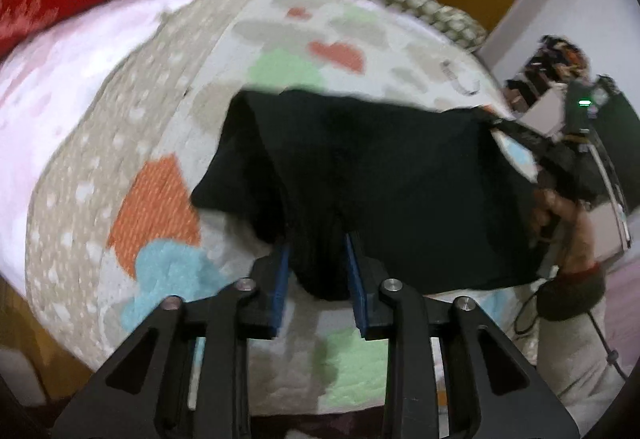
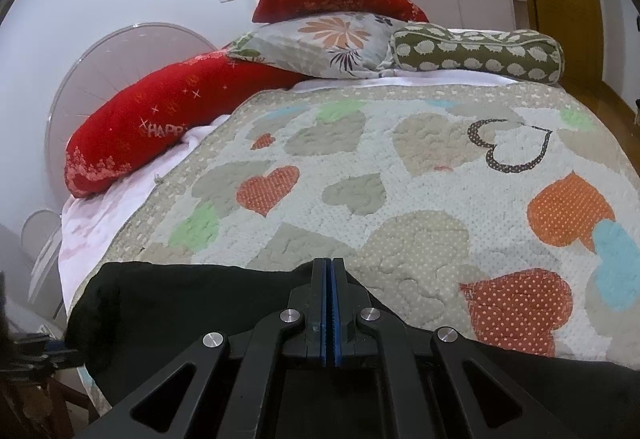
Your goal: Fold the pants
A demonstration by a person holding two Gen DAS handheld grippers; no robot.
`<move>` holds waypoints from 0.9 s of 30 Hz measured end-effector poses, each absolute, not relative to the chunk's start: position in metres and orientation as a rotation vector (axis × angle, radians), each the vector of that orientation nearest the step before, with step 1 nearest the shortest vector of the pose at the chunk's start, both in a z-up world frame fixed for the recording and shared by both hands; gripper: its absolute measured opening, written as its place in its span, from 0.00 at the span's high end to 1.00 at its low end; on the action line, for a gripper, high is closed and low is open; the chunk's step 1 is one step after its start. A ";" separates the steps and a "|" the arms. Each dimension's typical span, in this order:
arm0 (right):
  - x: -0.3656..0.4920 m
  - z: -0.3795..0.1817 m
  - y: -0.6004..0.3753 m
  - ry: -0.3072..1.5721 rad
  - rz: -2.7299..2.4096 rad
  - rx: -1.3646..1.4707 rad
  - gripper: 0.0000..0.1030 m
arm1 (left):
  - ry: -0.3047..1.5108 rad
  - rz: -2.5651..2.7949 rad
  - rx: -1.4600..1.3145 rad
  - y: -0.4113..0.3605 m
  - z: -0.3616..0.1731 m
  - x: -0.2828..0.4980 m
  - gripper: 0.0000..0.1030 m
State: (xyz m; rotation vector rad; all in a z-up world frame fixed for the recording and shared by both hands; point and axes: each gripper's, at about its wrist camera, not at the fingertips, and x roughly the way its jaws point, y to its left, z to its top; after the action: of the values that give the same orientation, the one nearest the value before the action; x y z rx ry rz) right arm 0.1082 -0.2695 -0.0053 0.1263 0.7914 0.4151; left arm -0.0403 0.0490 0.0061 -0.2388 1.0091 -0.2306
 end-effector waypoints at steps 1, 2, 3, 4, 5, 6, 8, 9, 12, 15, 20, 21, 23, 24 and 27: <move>0.109 -0.004 -0.269 0.788 0.416 0.125 0.98 | 0.985 -0.235 -0.224 0.048 0.012 -0.038 0.89; 0.109 -0.003 -0.269 0.786 0.415 0.125 0.98 | 0.964 -0.229 -0.207 0.047 0.017 -0.033 0.89; 0.110 -0.001 -0.268 0.783 0.416 0.128 0.98 | 0.946 -0.223 -0.182 0.046 0.020 -0.026 0.89; 0.111 0.001 -0.268 0.779 0.418 0.135 0.98 | 0.934 -0.215 -0.164 0.048 0.021 -0.016 0.92; 0.112 0.004 -0.268 0.773 0.421 0.144 0.98 | 0.929 -0.205 -0.156 0.051 0.021 -0.007 0.92; 0.112 0.008 -0.268 0.766 0.424 0.151 0.98 | 0.929 -0.197 -0.150 0.055 0.021 0.005 0.92; 0.113 0.018 -0.265 0.747 0.427 0.145 0.98 | 0.925 -0.179 -0.152 0.068 0.019 0.021 0.92; 0.114 0.021 -0.263 0.742 0.424 0.136 0.98 | 0.929 -0.177 -0.162 0.075 0.016 0.028 0.92; 0.116 0.022 -0.259 0.741 0.393 0.106 0.98 | 0.964 -0.169 -0.182 0.085 0.000 0.036 0.92; 0.105 0.014 -0.267 0.756 0.355 0.099 0.98 | 1.000 -0.137 -0.173 0.085 -0.018 0.027 0.92; 0.058 0.000 -0.302 0.814 0.281 0.024 0.98 | 1.017 -0.141 -0.282 0.100 -0.039 0.007 0.91; 0.045 -0.002 -0.310 0.828 0.281 0.027 0.97 | 1.011 -0.143 -0.283 0.101 -0.037 0.004 0.91; 0.016 -0.007 -0.324 0.845 0.272 0.020 0.97 | 0.995 -0.137 -0.248 0.094 -0.029 0.001 0.92; 0.002 -0.010 -0.331 0.853 0.259 0.018 0.97 | 0.991 -0.132 -0.229 0.091 -0.027 0.001 0.92; -0.037 -0.015 -0.364 0.865 0.200 0.089 0.97 | 1.000 -0.106 -0.193 0.083 -0.029 0.005 0.92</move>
State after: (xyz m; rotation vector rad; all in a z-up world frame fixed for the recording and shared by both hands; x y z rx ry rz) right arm -0.0370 -0.3641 -0.0151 0.0889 0.8650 0.1996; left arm 0.0049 0.0835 -0.0292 -0.1931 1.0003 -0.1060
